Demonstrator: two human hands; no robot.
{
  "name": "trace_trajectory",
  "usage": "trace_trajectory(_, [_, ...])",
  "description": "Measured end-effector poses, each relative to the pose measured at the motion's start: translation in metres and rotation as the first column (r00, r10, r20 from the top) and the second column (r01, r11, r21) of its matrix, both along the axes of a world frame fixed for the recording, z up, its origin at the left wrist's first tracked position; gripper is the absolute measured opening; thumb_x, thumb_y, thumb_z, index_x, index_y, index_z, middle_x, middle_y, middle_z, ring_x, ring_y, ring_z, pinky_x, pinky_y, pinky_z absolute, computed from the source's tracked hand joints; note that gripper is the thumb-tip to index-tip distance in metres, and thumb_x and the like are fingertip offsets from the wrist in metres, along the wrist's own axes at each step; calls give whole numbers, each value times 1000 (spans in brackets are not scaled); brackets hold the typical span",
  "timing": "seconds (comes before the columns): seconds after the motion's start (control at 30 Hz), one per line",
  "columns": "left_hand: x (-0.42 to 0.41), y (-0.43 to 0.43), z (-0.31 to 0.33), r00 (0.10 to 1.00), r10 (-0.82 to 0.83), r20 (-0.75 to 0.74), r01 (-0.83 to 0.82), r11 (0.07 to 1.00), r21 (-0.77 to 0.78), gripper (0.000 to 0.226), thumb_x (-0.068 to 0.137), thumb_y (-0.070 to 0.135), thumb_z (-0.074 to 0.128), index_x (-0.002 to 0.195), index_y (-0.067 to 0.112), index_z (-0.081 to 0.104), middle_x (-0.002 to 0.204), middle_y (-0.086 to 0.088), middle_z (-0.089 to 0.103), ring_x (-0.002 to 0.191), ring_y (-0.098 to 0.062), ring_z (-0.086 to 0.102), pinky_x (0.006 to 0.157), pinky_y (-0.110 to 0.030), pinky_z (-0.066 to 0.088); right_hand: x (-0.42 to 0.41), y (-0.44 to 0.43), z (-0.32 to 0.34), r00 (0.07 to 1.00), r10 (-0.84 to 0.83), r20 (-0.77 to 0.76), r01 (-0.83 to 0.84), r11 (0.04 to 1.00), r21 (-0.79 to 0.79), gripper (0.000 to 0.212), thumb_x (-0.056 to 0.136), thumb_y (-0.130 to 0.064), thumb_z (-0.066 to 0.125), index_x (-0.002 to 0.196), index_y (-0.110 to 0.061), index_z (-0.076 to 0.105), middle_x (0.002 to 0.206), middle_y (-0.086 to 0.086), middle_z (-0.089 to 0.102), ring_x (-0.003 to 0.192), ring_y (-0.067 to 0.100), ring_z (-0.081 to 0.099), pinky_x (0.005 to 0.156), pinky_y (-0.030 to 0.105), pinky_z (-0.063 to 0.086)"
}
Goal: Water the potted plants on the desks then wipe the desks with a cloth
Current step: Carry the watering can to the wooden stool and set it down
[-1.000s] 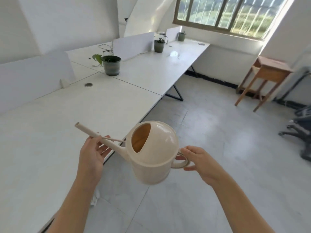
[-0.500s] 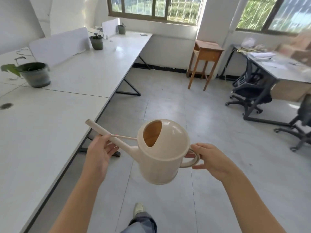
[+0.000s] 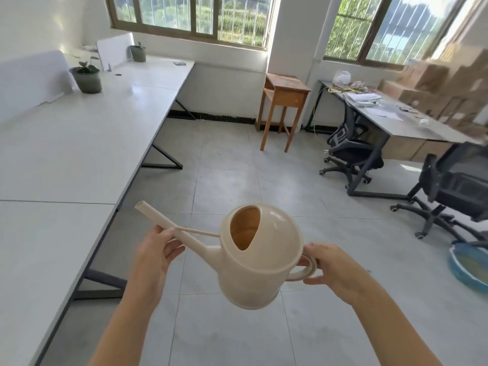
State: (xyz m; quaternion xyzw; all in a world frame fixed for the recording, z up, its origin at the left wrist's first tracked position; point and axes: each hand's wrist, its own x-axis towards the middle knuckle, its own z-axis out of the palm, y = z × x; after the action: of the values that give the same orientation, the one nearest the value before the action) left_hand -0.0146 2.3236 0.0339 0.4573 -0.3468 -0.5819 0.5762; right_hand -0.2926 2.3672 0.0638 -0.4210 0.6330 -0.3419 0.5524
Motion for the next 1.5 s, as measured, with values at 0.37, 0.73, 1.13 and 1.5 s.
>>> trace_trajectory(0.37, [-59,-154,-4,998,-55,31,53,997,55,22,94,8,37,82,14,54,82,-5,59,81,-20,57,81,-33,46,-55,-142,-14,996,-84,28,83,996,32,20,86,-26,55,81,-7,59,61,-8,65,77,10,63,74,36,47])
trace_trajectory(0.73, [-150,-324,10,996,-20,90,21,1000,-10,23,94,7,36,86,13,56,93,-8,65,87,-23,57,88,-38,45,-153,-315,6,998,-43,46,45,997,-55,22,77,-31,64,73,-10,58,60,-10,65,87,14,63,84,42,46])
trace_trajectory(1.13, [-226,-513,-9,994,-75,77,76,997,-13,16,92,10,41,89,13,56,95,-7,64,89,-23,57,86,-37,44,-227,-503,-3,995,-97,26,98,995,-7,24,76,-29,65,64,-12,53,55,-11,64,81,13,62,85,44,45])
trace_trajectory(1.5, [-299,-721,-13,960,-259,106,263,965,-24,26,71,28,54,94,20,60,102,-4,68,93,-20,61,79,-31,45,-292,-671,-4,972,-232,37,231,973,29,24,61,-36,60,61,-13,53,50,-11,62,69,6,61,77,38,45])
